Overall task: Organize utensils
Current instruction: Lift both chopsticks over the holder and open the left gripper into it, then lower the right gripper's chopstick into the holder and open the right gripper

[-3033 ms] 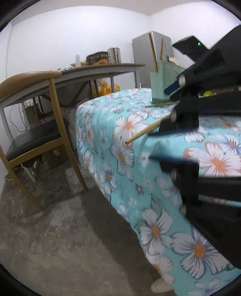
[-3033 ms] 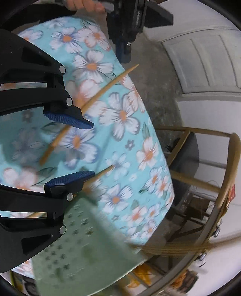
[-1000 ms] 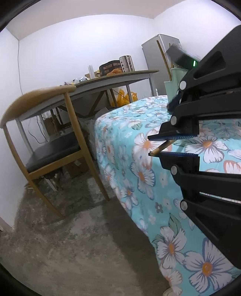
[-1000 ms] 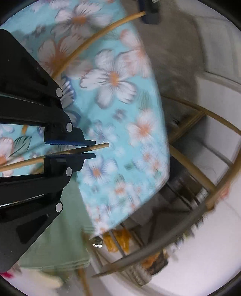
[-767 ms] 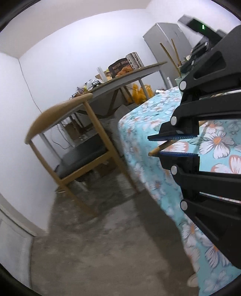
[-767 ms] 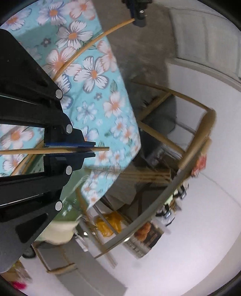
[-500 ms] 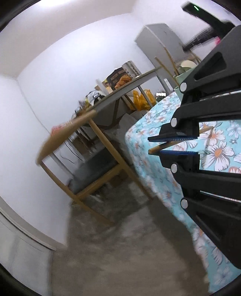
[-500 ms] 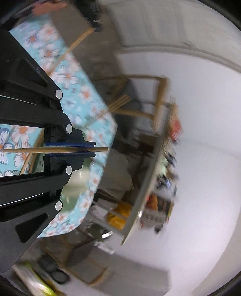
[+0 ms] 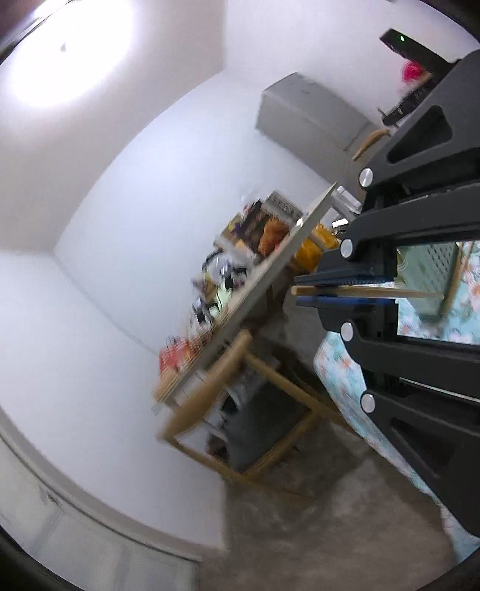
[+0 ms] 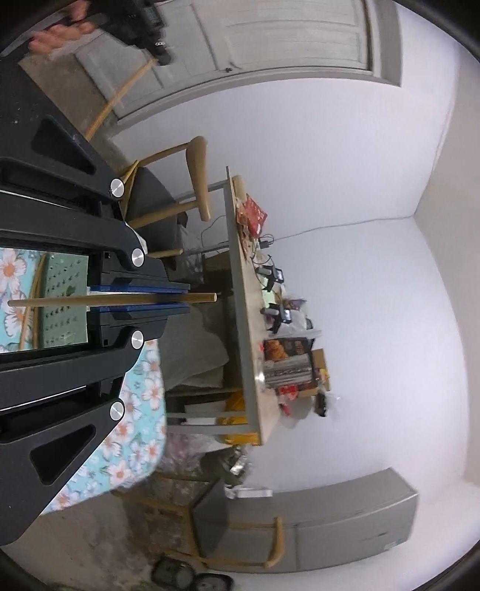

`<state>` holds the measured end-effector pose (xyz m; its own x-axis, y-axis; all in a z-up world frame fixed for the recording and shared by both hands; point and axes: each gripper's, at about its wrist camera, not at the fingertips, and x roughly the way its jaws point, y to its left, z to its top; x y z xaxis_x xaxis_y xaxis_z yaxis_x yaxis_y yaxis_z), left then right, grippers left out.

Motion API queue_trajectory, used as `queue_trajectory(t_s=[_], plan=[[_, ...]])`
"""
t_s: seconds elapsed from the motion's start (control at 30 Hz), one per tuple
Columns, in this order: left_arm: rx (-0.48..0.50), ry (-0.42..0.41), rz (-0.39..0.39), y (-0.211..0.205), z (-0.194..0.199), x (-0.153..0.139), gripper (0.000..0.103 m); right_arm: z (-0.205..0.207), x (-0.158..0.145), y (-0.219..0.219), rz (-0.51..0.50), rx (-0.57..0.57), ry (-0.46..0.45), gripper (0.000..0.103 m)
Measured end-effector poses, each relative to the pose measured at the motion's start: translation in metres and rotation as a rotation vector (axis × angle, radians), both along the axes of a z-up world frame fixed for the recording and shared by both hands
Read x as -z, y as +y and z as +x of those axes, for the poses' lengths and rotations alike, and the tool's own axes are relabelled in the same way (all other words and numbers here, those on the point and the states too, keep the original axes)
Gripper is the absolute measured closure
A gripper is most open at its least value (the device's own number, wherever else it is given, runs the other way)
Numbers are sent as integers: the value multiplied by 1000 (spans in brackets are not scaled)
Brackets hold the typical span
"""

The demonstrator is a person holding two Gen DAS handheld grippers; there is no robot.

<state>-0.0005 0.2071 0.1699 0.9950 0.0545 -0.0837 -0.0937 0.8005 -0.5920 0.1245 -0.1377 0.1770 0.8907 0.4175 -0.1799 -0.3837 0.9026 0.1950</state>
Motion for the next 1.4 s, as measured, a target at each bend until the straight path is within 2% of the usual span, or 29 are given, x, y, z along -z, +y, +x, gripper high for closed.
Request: queue_trajectory(t_s=[0.13, 0.2, 0.3, 0.4, 0.6, 0.7, 0.77, 0.83, 0.87, 0.9, 0.97, 1.07, 1.13, 1.23, 1.3, 1.4], plan=[[26, -69, 129, -33, 16, -47, 99, 4, 3, -13, 7, 5, 15, 100], [14, -82, 175, -46, 31, -60, 99, -5, -1, -24, 30, 32, -14, 100], [2, -68, 256, -64, 62, -64, 99, -8, -4, -31, 34, 78, -38, 99], [37, -7, 272, -80, 102, -48, 99, -7, -2, -35, 51, 61, -25, 99], [81, 108, 253, -94, 143, 6, 99, -6, 10, -36, -11, 69, -31, 99], [167, 170, 202, -97, 161, 31, 98, 0, 11, -42, -17, 66, -21, 99], [184, 198, 178, -98, 164, 40, 97, 1, 10, -46, -13, 72, -22, 99], [191, 214, 147, -96, 159, 46, 87, 1, 10, -48, -14, 67, -20, 99], [188, 208, 128, -93, 151, 47, 77, -1, 10, -48, -12, 68, -18, 99], [181, 184, 115, -90, 138, 49, 69, 0, 10, -48, -12, 64, -16, 99], [144, 136, 123, -87, 112, 49, 61, -1, 9, -47, -11, 63, -17, 99], [0, 62, 174, -79, 69, 57, 58, -3, 4, -42, -10, 52, -26, 99], [-54, 68, 171, -71, 53, 65, 57, -1, -6, -35, 2, 13, -26, 99], [-3, 134, 124, -55, 54, 74, 57, 3, -29, -18, 30, -50, -47, 99], [-14, 163, 86, -42, 47, 86, 57, 6, -45, -1, 13, -76, -79, 99], [16, 229, -21, -23, 47, 106, 57, 16, -70, 31, -9, -124, -125, 99]])
